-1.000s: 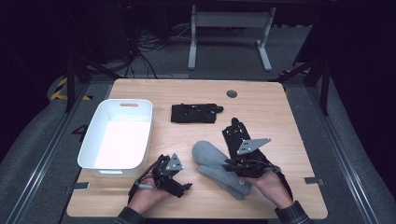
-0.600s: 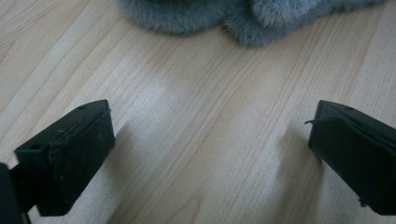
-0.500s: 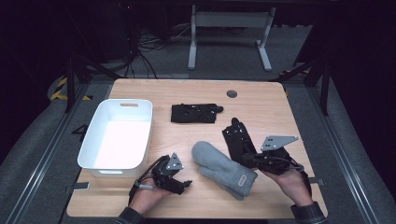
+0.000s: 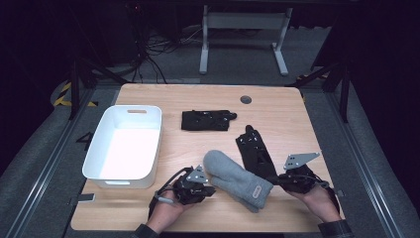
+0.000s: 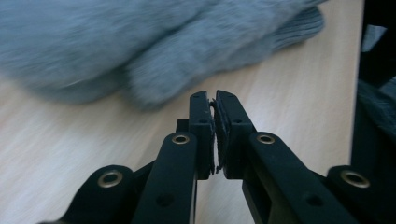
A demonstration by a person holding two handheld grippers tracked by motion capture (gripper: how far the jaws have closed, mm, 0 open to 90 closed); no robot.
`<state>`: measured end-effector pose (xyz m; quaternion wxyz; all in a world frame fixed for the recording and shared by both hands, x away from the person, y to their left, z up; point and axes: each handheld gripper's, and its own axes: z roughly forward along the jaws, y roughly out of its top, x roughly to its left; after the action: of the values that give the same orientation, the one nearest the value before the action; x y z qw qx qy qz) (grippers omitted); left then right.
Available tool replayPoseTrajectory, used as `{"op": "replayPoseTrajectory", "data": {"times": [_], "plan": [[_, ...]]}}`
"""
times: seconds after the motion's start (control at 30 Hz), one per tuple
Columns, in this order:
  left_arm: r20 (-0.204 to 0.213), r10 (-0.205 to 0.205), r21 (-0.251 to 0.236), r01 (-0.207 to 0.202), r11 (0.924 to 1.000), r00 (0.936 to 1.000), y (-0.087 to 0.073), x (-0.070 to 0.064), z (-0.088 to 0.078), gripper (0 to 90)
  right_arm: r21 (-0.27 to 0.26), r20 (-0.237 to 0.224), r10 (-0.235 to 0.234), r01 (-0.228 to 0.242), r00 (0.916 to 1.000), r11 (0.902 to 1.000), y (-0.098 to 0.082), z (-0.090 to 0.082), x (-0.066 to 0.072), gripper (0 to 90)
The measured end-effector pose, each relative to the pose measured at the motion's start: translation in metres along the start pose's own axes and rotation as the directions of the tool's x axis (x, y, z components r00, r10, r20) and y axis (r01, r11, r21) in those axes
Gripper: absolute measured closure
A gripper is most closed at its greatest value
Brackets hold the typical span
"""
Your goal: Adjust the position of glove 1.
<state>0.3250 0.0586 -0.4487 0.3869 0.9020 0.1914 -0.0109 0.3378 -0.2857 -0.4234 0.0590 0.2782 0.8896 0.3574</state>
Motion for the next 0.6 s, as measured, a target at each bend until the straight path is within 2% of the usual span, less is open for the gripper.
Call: {"op": "replayPoseTrajectory", "data": {"times": [0.1,0.23,0.43,0.6], "plan": [[0.006,0.037,0.025,-0.037,0.9990,0.9993,0.007,-0.008,0.013,85.9,0.017,-0.016,-0.008,0.008,0.9998,0.9998,-0.003,0.004,-0.001,90.0],[-0.003,0.046,0.044,-0.046,0.9980,0.9989,0.012,-0.009,0.024,85.5,0.047,-0.029,-0.012,0.013,0.9995,0.9988,-0.006,0.010,-0.001,90.0],[-0.016,0.027,0.065,-0.026,0.9975,0.9995,0.014,-0.005,0.028,85.5,0.055,-0.057,-0.020,0.024,0.9982,0.9982,-0.004,0.016,0.000,89.9],[-0.031,-0.004,0.059,0.006,0.9983,0.9995,0.010,0.004,0.022,85.5,0.055,-0.079,-0.031,0.036,0.9964,0.9978,-0.001,0.021,0.003,90.0]]}}
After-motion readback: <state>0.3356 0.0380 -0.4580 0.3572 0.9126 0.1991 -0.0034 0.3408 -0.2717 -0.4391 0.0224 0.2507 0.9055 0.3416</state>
